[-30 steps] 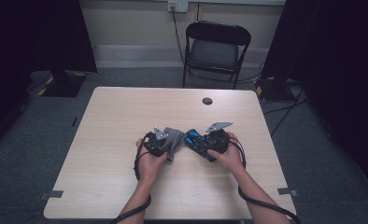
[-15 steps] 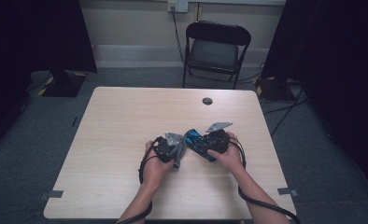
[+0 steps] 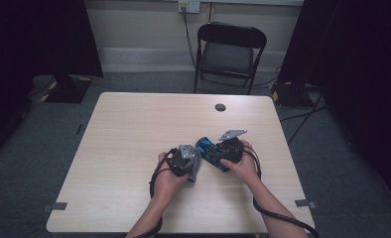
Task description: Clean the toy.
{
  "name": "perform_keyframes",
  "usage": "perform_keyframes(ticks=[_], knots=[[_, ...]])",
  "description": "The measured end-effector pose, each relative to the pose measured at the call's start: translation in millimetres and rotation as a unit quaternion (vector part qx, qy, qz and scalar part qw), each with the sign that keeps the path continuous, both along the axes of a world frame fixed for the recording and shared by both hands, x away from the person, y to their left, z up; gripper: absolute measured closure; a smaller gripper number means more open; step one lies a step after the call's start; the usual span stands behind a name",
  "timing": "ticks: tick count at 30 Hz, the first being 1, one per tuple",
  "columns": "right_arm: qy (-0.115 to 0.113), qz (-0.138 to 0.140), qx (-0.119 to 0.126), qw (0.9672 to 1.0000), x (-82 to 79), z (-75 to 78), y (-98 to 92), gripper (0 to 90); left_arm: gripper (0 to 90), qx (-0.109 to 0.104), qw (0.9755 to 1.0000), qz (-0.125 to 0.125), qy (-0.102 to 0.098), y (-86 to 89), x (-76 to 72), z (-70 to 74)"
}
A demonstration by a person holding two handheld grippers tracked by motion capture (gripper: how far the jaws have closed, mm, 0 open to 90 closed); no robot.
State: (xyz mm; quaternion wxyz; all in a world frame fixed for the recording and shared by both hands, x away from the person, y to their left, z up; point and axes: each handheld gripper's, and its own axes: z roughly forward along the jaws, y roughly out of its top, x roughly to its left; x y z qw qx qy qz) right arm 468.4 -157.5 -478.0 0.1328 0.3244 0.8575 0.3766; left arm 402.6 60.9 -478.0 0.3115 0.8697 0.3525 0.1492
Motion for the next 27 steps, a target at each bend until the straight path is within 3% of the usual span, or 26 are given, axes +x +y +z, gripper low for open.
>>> perform_keyframes(ticks=[12, 27], knots=[[0.000, 0.001, -0.002, 1.0000, 0.0, 0.2, 0.1, 42.9, 76.3, -0.007, 0.9991, -0.039, 0.013, -14.6, -7.8, 2.0], [-0.001, 0.000, 0.001, 1.0000, -0.1, -0.3, 0.1, 42.9, 76.2, -0.037, 0.9962, -0.076, 0.022, -34.8, -23.1, 0.6]])
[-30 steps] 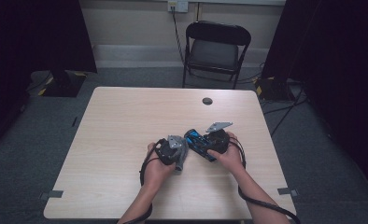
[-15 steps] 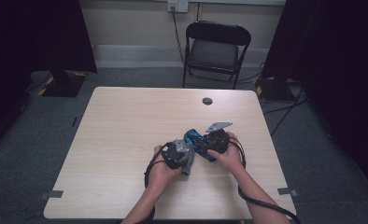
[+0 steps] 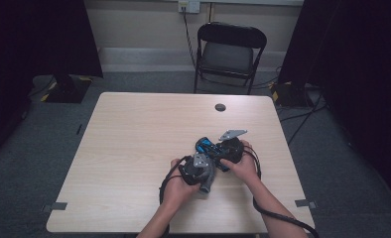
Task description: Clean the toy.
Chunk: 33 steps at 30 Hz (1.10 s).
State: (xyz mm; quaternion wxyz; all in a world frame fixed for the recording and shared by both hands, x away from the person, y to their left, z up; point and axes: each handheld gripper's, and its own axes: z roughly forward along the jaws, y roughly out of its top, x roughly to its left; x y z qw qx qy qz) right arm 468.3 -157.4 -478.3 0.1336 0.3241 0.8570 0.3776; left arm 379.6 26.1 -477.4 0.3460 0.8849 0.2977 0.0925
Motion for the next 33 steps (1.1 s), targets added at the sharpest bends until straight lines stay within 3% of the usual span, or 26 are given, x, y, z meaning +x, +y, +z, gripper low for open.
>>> perform_keyframes(ticks=[13, 33], knots=[[0.000, 0.000, 0.001, 1.0000, 0.1, -0.1, -0.1, 42.9, 76.2, -0.026, 0.9994, -0.020, 0.008, -13.0, -11.5, -2.2], [0.000, 0.001, 0.000, 1.0000, 0.0, 0.0, 0.0, 42.9, 76.2, -0.029, 0.9987, -0.041, 0.013, -25.2, -17.0, -0.6]])
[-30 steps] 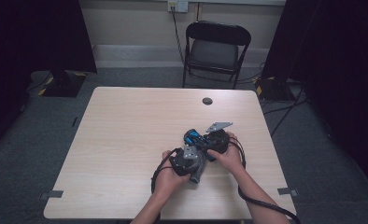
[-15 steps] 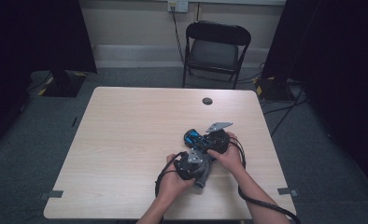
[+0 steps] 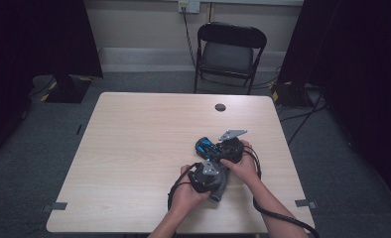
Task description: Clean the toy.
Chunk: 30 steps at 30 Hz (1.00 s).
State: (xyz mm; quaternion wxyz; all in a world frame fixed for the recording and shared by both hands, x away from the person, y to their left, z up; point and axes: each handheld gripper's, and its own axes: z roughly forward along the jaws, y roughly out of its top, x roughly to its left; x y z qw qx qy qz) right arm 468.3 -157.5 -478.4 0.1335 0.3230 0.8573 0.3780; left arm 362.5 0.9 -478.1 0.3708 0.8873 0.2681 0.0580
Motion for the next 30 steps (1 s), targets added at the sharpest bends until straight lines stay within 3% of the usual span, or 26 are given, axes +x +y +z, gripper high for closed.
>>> perform_keyframes(ticks=[12, 16, 23, 30], knots=[[-0.001, 0.000, 0.000, 1.0000, -0.1, -0.1, 0.2, 42.9, 76.3, -0.012, 0.9998, -0.015, 0.003, -8.4, -8.0, 0.5], [0.000, 0.000, -0.001, 1.0000, 0.0, 0.0, 0.4, 42.9, 76.3, -0.037, 0.9986, -0.035, 0.014, -10.9, -13.6, 4.3], [0.001, 0.000, -0.003, 1.0000, 0.2, 0.5, 0.6, 42.9, 76.2, -0.048, 0.9979, -0.042, -0.003, -9.9, -20.1, 16.9], [-0.005, 0.003, 0.000, 1.0000, -0.3, -0.5, 0.0, 42.7, 76.0, -0.054, 0.9977, -0.038, -0.016, -7.4, -20.3, 19.4]])
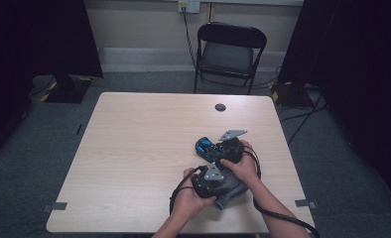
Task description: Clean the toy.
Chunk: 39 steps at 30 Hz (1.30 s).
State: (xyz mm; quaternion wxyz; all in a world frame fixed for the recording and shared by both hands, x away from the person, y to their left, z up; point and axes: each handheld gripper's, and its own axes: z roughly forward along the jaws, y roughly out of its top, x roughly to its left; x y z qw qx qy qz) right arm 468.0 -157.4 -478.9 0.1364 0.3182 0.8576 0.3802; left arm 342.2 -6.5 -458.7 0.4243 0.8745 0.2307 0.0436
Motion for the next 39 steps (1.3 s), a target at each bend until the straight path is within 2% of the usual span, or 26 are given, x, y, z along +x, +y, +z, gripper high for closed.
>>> perform_keyframes(ticks=[6, 7, 8, 10, 13, 15, 17, 22, 23, 25, 33, 36, 39], knots=[[-0.015, 0.001, 0.010, 0.9998, -3.2, -3.0, -2.5, 39.8, 75.4, -0.001, 1.0000, -0.001, 0.005, -0.1, -1.0, -5.0], [-0.018, 0.003, 0.022, 0.9996, -3.5, -3.2, -3.9, 38.3, 75.3, -0.002, 1.0000, -0.001, 0.004, -0.2, -1.1, -5.4], [-0.013, 0.007, 0.053, 0.9985, -4.0, -3.2, -5.8, 37.0, 75.3, -0.002, 1.0000, -0.001, 0.005, -0.4, -1.1, -5.7], [-0.016, 0.011, 0.069, 0.9974, -5.1, -1.0, -7.3, 36.3, 75.3, -0.005, 1.0000, 0.001, 0.005, -1.2, -0.7, -6.9], [-0.022, 0.015, 0.064, 0.9976, -6.0, 4.2, -9.9, 36.2, 75.1, -0.005, 1.0000, 0.004, 0.001, -3.2, 0.2, -9.4], [-0.025, 0.014, 0.074, 0.9969, -7.3, 9.3, -13.3, 36.2, 75.1, -0.004, 1.0000, 0.005, 0.004, -4.8, 0.8, -11.7], [-0.032, 0.011, 0.070, 0.9969, -9.7, 14.9, -17.3, 35.8, 75.0, -0.004, 1.0000, 0.007, 0.002, -6.4, 1.4, -13.4], [-0.038, 0.010, 0.068, 0.9969, -18.7, 23.8, -33.0, 36.1, 74.9, -0.007, 0.9999, 0.012, -0.001, -14.4, 3.0, -17.2], [-0.040, 0.009, 0.062, 0.9972, -20.2, 24.3, -35.7, 36.0, 75.0, -0.006, 0.9999, 0.012, -0.005, -16.4, 3.8, -18.0], [-0.034, 0.004, 0.069, 0.9970, -24.5, 24.5, -44.1, 36.6, 75.0, -0.006, 0.9998, 0.016, -0.005, -21.3, 5.1, -19.8], [-0.029, -0.019, 0.060, 0.9976, -40.5, 22.6, -68.5, 38.0, 74.4, 0.002, 0.9998, 0.017, -0.012, -41.1, 12.2, -25.7], [-0.020, -0.030, 0.057, 0.9977, -47.0, 19.6, -77.7, 39.0, 71.3, 0.010, 0.9998, 0.002, -0.015, -45.2, 13.4, -26.0], [-0.011, -0.041, 0.067, 0.9968, -53.8, 19.0, -85.1, 39.7, 58.9, 0.001, 0.9999, 0.005, -0.015, -45.6, 13.7, -23.6]])
